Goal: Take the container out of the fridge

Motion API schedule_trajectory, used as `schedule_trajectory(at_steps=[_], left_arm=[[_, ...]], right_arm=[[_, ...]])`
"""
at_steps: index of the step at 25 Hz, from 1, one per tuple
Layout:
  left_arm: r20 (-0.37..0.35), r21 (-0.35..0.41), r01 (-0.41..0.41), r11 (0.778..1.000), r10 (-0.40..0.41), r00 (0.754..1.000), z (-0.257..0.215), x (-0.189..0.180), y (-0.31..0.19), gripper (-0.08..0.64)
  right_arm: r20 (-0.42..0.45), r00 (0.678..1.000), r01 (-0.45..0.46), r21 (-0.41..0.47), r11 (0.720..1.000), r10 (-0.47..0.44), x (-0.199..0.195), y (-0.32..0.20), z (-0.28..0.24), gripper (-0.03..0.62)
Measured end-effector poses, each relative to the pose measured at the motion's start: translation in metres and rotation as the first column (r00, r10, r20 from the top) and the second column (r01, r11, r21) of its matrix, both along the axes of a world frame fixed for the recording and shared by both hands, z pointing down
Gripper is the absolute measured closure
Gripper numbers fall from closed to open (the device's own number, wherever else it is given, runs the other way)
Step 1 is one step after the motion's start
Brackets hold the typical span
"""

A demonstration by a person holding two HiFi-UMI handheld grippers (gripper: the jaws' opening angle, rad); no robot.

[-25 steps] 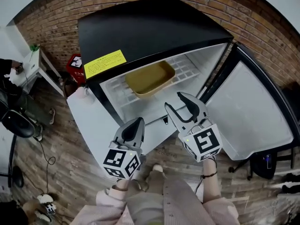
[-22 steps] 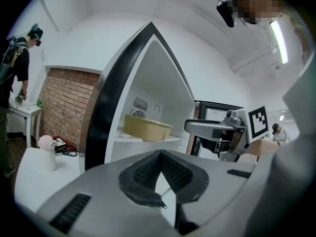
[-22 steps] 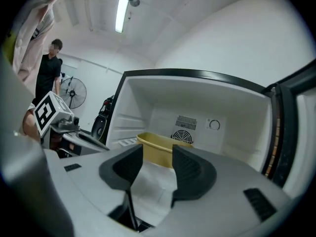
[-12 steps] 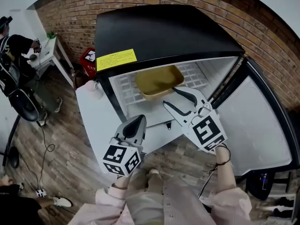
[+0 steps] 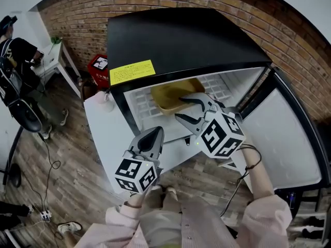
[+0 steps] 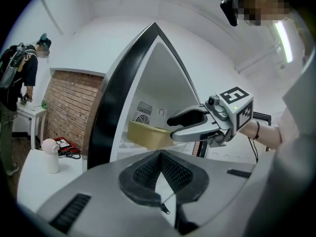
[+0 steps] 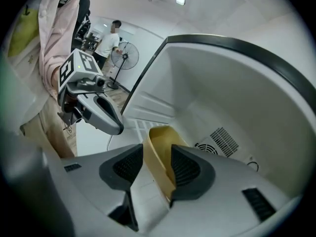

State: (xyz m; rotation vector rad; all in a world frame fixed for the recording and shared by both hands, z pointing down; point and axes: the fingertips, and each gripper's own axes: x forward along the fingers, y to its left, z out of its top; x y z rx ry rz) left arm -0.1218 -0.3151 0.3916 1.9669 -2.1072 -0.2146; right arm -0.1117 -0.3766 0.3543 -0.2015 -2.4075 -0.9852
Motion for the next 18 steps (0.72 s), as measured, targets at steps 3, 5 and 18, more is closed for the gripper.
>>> schedule_trajectory(at_steps=[3,5,18], left_arm=[[-0.004,0.000,-0.012,1.000,0.012,1.000,0.000,-0.001,-0.002,0.568],[-0.010,-0.004,-0.018,1.000,0.018,1.000,0.002,-0.002,-0.002,0.568],[-0.020,0.004,-0.024,1.000,0.024,1.000,0.000,-0.008,0.004,0.568]], right_arm=[[-0.106,0.993,0.050,0.075,0.996,-0.042,-0.004,0.003,0.008,0.408],[-0.182,0.981,0.092,0.114,0.989,-0.070,-0.005,0.004,0.014,0.410],[-0.417,0.902,0.219,0.219,0.951,-0.112,-0.010,0.000,0.037,0.528]])
